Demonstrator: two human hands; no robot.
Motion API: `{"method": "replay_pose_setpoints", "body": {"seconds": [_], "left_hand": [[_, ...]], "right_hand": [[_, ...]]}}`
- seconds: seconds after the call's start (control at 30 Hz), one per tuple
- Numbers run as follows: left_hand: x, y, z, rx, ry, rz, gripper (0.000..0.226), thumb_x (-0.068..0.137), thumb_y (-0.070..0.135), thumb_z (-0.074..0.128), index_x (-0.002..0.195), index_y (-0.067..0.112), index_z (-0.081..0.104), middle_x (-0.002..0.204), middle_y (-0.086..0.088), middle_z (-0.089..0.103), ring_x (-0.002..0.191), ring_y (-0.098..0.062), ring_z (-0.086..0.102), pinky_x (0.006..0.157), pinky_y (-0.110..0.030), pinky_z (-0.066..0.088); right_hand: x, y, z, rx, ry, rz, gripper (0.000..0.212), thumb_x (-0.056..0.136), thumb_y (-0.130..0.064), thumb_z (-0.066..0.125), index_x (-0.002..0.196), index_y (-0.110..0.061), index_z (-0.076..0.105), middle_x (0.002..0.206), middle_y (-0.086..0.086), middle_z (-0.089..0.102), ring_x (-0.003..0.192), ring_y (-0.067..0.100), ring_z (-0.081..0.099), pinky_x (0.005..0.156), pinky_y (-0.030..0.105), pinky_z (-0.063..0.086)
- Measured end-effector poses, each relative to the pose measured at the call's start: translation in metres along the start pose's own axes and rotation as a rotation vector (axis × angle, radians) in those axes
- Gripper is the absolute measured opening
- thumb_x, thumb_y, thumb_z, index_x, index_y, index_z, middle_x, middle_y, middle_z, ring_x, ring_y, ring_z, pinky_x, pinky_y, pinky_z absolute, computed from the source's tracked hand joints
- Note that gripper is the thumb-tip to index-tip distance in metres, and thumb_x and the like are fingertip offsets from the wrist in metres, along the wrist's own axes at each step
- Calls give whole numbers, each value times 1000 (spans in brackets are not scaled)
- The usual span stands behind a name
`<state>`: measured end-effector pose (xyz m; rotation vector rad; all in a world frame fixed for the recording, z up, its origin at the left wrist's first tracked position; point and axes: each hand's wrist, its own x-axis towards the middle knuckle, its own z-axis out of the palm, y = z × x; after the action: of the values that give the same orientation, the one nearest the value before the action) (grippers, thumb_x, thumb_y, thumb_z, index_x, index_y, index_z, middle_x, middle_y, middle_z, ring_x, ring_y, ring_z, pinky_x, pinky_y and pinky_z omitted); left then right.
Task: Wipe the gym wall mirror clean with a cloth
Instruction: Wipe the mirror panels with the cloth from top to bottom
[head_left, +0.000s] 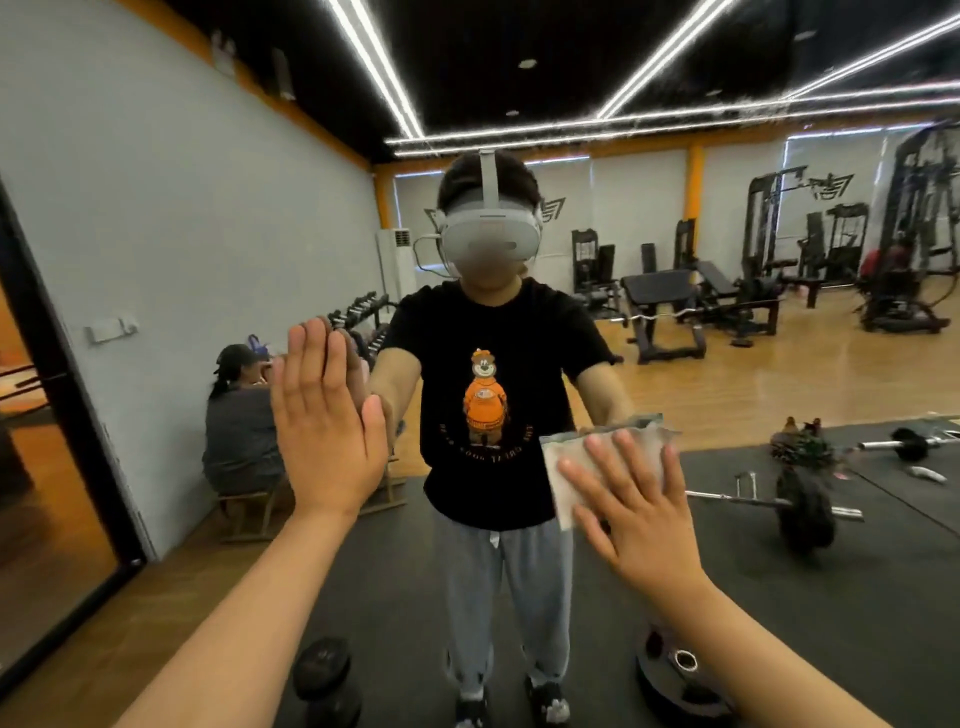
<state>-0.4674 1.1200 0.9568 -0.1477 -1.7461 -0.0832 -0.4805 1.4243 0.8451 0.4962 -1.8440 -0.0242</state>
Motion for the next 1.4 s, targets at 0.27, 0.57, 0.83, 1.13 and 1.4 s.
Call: {"method": "replay_pose_setpoints", "body": {"seconds": [0.27,0.57,0.83,1.13,1.4], "left_hand": [[0,-1,-1,44,-52,-14,70,97,30,32,156,4,6,165,-14,6,154,-24,-2,125,-42,-1],[-2,-2,0,30,-41,-13,69,98,30,32,156,4,6,165,-11,2,153,-23,-5,125,-42,0],[-1,-2,1,5,-17,2,66,100,30,30,156,3,9,164,-16,12,153,-24,-2,125,-45,3],[0,-4,2,3,-11,19,63,100,28,31,155,0,15,162,-20,16,152,-32,7,124,-48,6],[0,-3,-2,2,-22,22,69,98,29,33,156,4,6,164,-14,9,153,-23,-1,124,-46,2]], "right_hand": [[178,12,-50,45,101,202,55,102,-39,29,156,-25,31,165,6,19,152,29,12,121,58,4],[143,-29,-25,41,125,254,55,104,-39,26,157,-25,24,165,8,15,152,32,10,119,63,6],[4,-79,24,-30,-19,-31,53,106,-40,24,158,-30,17,167,1,4,154,28,4,121,58,3],[-19,-73,22,-25,-87,-153,56,100,-42,36,155,-38,26,165,-8,16,152,17,15,123,48,4],[186,-54,-34,-15,41,6,57,101,-43,33,157,-31,25,165,5,20,152,27,14,120,58,12]]}}
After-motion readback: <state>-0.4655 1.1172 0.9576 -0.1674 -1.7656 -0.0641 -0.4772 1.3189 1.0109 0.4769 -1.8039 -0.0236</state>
